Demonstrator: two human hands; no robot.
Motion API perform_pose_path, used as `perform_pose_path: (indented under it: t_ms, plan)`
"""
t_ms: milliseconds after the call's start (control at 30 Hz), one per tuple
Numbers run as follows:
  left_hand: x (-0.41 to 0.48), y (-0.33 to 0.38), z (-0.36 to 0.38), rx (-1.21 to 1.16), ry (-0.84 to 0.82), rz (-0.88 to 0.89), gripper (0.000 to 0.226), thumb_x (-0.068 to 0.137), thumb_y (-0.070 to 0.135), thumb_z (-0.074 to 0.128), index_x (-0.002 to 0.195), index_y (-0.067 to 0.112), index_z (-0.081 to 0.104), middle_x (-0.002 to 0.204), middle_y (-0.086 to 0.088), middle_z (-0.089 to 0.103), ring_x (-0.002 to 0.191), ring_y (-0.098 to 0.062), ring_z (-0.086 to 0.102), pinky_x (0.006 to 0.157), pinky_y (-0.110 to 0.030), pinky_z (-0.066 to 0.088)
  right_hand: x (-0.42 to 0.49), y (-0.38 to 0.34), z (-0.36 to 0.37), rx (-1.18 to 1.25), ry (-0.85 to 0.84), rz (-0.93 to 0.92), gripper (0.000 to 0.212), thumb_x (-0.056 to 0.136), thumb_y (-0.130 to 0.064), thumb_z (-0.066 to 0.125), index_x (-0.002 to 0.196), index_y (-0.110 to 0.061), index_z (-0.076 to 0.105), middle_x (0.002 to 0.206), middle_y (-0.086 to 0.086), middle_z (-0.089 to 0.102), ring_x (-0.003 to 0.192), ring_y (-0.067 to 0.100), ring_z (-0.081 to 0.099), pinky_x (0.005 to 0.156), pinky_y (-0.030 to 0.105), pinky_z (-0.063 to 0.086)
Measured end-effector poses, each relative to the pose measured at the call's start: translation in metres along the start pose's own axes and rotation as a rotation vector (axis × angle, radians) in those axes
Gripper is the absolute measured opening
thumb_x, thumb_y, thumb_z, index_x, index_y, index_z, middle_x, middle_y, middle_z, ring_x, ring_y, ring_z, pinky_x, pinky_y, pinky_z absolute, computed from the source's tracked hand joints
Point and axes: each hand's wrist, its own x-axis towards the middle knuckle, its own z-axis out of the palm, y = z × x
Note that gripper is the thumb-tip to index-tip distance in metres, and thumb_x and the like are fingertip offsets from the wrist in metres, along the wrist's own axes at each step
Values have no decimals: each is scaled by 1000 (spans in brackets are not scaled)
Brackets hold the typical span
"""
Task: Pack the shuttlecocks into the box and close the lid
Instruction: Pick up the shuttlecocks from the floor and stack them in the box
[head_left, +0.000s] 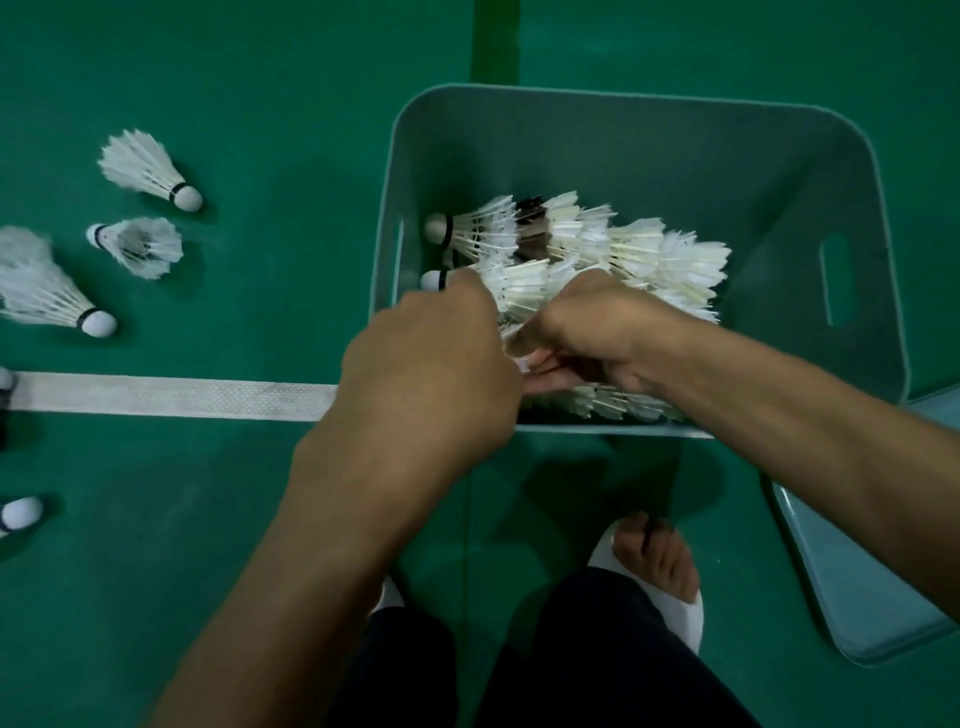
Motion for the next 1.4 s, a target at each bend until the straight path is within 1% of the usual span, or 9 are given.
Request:
perform_pose_path:
  t_ms: [167, 267, 467, 633, 767, 900, 1133, 1267, 1400]
  plan:
    - [18, 2, 8, 137, -275, 31, 53, 96, 18, 52, 145, 13, 32, 127, -19, 57, 97, -34, 50, 80, -39, 38, 7, -8, 7, -80, 32, -6, 12, 88, 14, 63, 100, 13, 62, 93, 26, 67, 46, 20, 69, 45, 24, 56]
    - [30, 1, 15, 161, -403, 16, 59, 98, 21, 54, 151, 11, 30, 142, -17, 53, 123, -37, 55, 95, -43, 44, 8, -4, 11, -226, 75, -115, 10, 93, 8, 63, 93, 16, 69, 79, 20, 69, 41, 12, 65, 43, 20, 53]
    - [30, 2, 13, 105, -353, 11, 47, 96, 20, 55, 141, 11, 44, 132, -12, 60, 119, -33, 60, 86, -37, 46, 6, -1, 16, -776, 216, -464, 31, 93, -12, 68, 62, -13, 75, 38, -5, 55, 30, 4, 49, 33, 9, 30]
    - [10, -1, -4, -46, -190, 91, 14, 94, 11, 54, 104, 14, 45, 76, 2, 34, 75, -21, 43, 72, -33, 38, -14, -16, 13, -933, 242, -461, 27, 77, 1, 63, 53, -7, 72, 39, 6, 61, 31, 10, 58, 37, 15, 39]
    - [-18, -19, -25, -176, 99, 155, 25, 90, 7, 46, 113, 15, 51, 85, -1, 50, 78, -26, 52, 74, -38, 45, -34, -36, 3, -837, 278, -458, 34, 90, -26, 74, 61, -8, 75, 51, 5, 70, 41, 15, 67, 58, 29, 59]
    - [-32, -67, -39, -457, 380, 176, 37, 90, 1, 51, 116, 23, 64, 108, 7, 70, 90, -15, 64, 81, -31, 51, -66, -46, 0, -660, 420, -599, 35, 93, -38, 69, 67, -15, 77, 49, -7, 68, 34, 3, 57, 46, 16, 42]
    - [-33, -198, 17, -841, 637, -255, 22, 89, 6, 61, 95, 24, 71, 90, 8, 75, 73, -21, 68, 60, -26, 48, -106, -44, 127, -238, 251, -1099, 28, 89, -21, 69, 63, -13, 72, 54, 1, 68, 41, 7, 57, 45, 27, 48]
    - [-63, -270, 60, -799, 873, -593, 16, 83, 6, 62, 95, 16, 68, 92, 0, 73, 70, -8, 65, 70, -35, 57, -69, -27, 231, -548, 20, -1055, 23, 85, -29, 70, 66, -15, 73, 58, -5, 69, 51, 9, 63, 54, 30, 53]
    - [-82, -325, 90, -412, 883, -832, 49, 68, 12, 71, 117, 13, 63, 123, -19, 56, 111, -41, 53, 96, -48, 44, 2, -16, 285, -903, -16, -931, 17, 84, -29, 64, 84, -17, 77, 81, -1, 77, 80, 24, 72, 74, 36, 59]
